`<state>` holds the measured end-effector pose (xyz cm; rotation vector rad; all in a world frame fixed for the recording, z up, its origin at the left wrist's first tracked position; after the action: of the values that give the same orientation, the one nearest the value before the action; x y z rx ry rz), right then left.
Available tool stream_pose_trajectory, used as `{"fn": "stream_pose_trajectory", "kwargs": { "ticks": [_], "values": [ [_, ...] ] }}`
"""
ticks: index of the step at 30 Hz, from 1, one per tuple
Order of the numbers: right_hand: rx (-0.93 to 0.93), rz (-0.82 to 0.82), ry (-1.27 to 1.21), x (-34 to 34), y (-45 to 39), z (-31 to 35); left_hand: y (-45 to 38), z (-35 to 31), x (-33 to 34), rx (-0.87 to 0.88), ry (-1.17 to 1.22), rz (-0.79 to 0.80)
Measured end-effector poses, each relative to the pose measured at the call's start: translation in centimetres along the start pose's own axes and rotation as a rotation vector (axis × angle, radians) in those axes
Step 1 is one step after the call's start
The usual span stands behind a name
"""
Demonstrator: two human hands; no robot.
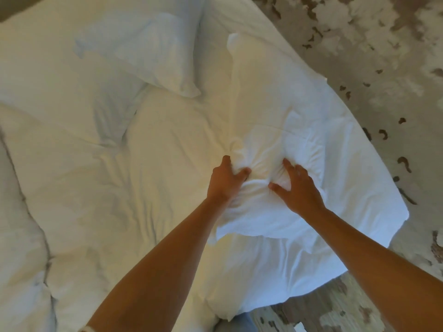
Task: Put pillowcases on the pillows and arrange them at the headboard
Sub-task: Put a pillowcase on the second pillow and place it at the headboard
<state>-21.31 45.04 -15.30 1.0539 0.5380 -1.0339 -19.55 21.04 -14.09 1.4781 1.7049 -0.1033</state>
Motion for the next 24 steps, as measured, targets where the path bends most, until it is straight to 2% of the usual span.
{"fn": "stream_pose_trajectory", "kwargs": {
  "ticks": [4,10,15,18,21,24],
  "values": [
    [-0.137,-0.001,0.005,-1.5,5.5,5.6,5.7,-0.6,-7.1,0.14,-0.152,0.048],
    [-0.387,-0.115,-0.023,-4.6,12.1,16.2,15.6,3.5,-17.7,0.272,-0.439,0.1],
    [-0.716,0.074,0.153,-3.0,17.1,25.5,23.3,8.0,-24.7,0.382,-0.653,0.105],
    [-0.8,0.216,0.282,0.3,19.9,29.1,27.5,11.6,-28.0,0.463,-0.717,0.043],
    [-0.802,0.215,0.361,4.1,22.6,30.8,30.9,16.5,-29.7,0.457,-0.74,-0.009],
    [-0.822,0.183,0.428,6.8,24.5,31.1,33.0,21.6,-29.9,0.326,-0.735,-0.059]
  ]
}}
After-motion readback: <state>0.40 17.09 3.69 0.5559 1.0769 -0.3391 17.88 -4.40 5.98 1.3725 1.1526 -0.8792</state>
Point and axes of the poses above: each hand's wrist, its own y-axis away from the middle knuckle, its own x-axis out of the palm, z = x × y, the point moved 5 cm from there along -y, towards the middle knuckle, and after that the axes turned 4 degrees about -y, right-handed, at the moved point
